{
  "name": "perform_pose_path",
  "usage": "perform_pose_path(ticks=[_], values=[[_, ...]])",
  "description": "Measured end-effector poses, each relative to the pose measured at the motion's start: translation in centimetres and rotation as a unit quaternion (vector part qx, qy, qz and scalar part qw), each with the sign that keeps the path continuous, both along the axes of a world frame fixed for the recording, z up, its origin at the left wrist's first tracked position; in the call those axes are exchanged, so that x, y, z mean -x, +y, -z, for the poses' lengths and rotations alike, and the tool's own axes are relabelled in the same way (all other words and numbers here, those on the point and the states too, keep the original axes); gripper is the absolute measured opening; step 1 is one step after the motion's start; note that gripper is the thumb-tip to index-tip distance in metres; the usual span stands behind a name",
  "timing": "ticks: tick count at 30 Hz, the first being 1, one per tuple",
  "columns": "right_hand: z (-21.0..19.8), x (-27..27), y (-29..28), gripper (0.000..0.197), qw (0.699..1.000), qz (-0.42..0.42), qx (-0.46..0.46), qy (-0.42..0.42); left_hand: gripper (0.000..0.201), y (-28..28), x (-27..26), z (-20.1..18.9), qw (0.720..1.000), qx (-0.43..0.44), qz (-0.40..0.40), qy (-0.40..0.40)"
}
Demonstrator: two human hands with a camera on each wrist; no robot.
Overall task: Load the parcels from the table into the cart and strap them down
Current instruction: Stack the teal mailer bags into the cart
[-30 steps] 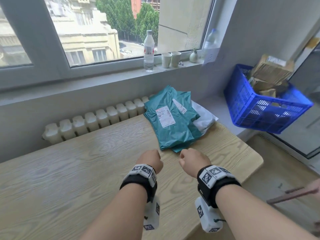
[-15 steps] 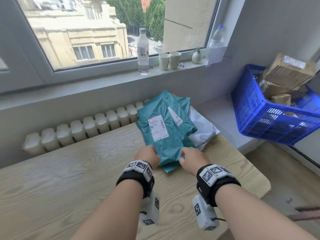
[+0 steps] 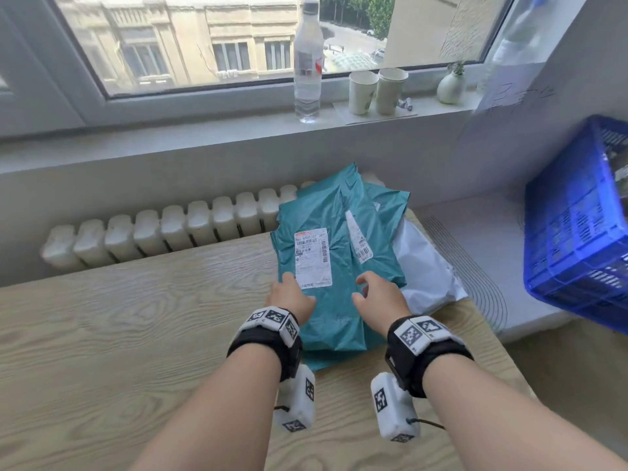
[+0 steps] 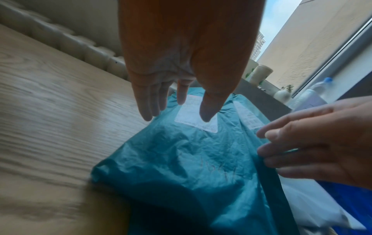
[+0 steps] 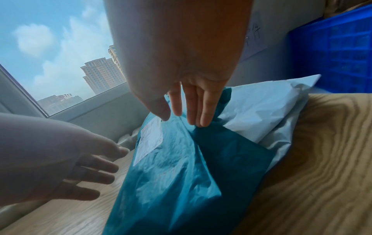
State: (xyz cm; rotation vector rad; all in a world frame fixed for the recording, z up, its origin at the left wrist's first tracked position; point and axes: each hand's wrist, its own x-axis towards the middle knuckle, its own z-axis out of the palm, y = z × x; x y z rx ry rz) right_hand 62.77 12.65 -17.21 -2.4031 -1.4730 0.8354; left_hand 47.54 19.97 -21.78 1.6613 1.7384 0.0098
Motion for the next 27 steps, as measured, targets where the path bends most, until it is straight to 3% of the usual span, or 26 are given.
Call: perform_pose_path(ticks=[3, 8, 15, 19, 22, 27], values=[[0.6, -0.8, 1.5, 0.039, 1.000, 0.017, -0.016, 0.012, 0.062, 0.9, -0.5, 0.9, 0.999, 0.007, -0.027, -0.026], [1.6, -1.0, 3.5, 0.045, 0.997, 0.050, -0.021, 0.047, 0.085, 1.8, -0.9, 2.1, 0.994, 0.056, -0.068, -0.064], [2.3, -0.9, 5.0, 0.051, 0.993, 0.074, -0.027, 0.090, 0.085, 2.4, -0.9, 4.4, 0.980, 0.087, -0.113, -0.138], [2.2, -0.9, 5.1, 0.041, 0.991, 0.042, -0.040, 0.120, 0.095, 2.5, -0.6, 4.7, 0.978, 0.086, -0.117, -0.149], [2.5, -0.5, 5.1, 0.021, 0.987, 0.009, -0.051, 0.152, 0.088, 2.2, -0.2, 4.3, 0.977, 0.092, -0.119, -0.152], [2.9, 0.1, 4.9, 0.020, 0.978, -0.011, -0.009, 0.207, 0.090, 2.0, 0.5, 4.6, 0.974, 0.122, -0.123, -0.146]])
